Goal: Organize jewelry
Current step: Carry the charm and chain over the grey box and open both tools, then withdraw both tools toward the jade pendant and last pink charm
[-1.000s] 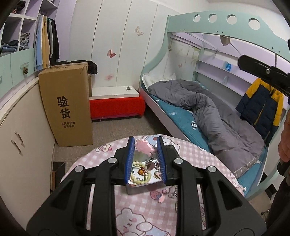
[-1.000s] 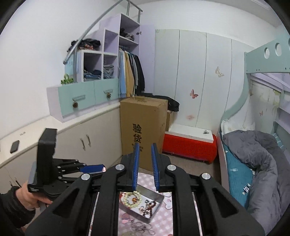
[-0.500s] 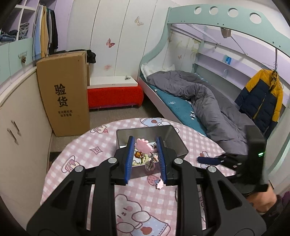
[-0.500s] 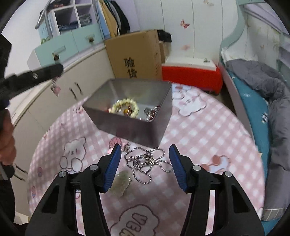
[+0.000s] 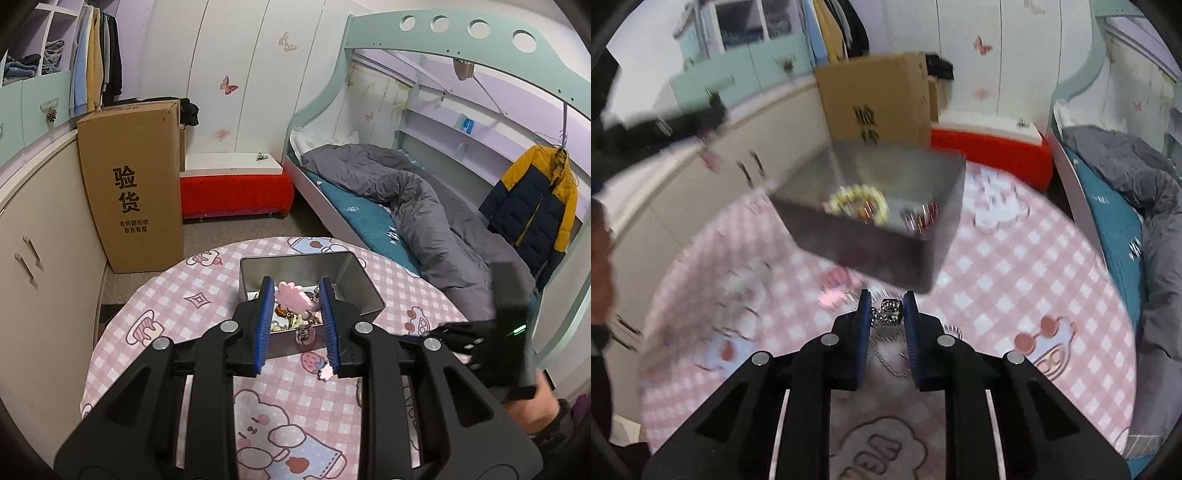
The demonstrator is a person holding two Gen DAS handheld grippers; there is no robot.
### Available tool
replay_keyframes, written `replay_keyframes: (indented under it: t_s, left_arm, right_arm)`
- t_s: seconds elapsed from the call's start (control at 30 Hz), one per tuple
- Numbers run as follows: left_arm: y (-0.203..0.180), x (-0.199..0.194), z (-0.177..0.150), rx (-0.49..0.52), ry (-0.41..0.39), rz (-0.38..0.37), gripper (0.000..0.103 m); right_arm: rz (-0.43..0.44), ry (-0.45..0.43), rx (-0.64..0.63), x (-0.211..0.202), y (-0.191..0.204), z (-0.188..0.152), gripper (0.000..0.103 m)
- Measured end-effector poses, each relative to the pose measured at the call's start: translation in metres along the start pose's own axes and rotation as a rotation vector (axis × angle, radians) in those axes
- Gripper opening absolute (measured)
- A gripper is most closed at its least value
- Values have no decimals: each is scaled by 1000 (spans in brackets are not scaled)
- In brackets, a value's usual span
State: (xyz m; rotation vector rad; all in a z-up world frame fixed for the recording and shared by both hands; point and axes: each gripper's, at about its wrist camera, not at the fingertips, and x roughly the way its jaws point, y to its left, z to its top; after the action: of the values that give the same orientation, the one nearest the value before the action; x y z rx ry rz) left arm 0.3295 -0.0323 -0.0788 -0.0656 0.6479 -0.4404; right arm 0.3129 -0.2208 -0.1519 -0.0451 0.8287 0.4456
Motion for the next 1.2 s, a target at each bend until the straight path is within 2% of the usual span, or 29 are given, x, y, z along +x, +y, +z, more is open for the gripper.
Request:
replay_keyframes:
  t_s: [0.17,0.3,0.53,0.73,0.93,0.97,1.0,1.03,1.07,1.1,1.13,1.2]
  left_arm:
    - [2,-7,9,0,-26,-1,25]
    - [-1,-13,20,12,-50,1,25]
    - [-4,-20,40,22,-86,-3,25]
    - [-2,-8,55,12,-77,-23,25]
    - [-3,23,57,8,-9,-67,27]
    - [-2,30,57,4,5,-68,45]
    - [-1,34,56,-1,8,-60,77]
    - [2,36,55,-12,-7,-39,85]
    - [3,36,53,-23,-19,-24,87]
    - [7,35,52,-37,-19,-10,87]
    - [9,35,51,-43,-16,0,88]
    - [14,32,49,-49,-22,60,91]
  right_arm:
    - [49,-129,-41,-54,14,33,15]
    - [61,-246,-106,-101,26,74,15]
    - [51,-361,-163,-137,33,128,16]
    - [65,-328,-122,-112,21,147,15]
    - [92,-196,13,-52,-10,137,19]
    - [91,-169,37,-40,-16,133,20]
    - [84,-156,55,-34,-19,132,26]
    - [78,-149,80,-29,-24,129,43]
    - [78,-144,103,-27,-28,126,55]
    - [77,-147,123,-26,-31,123,82]
    - [69,-170,145,-29,-34,120,96]
    - [72,-192,169,-35,-37,117,96]
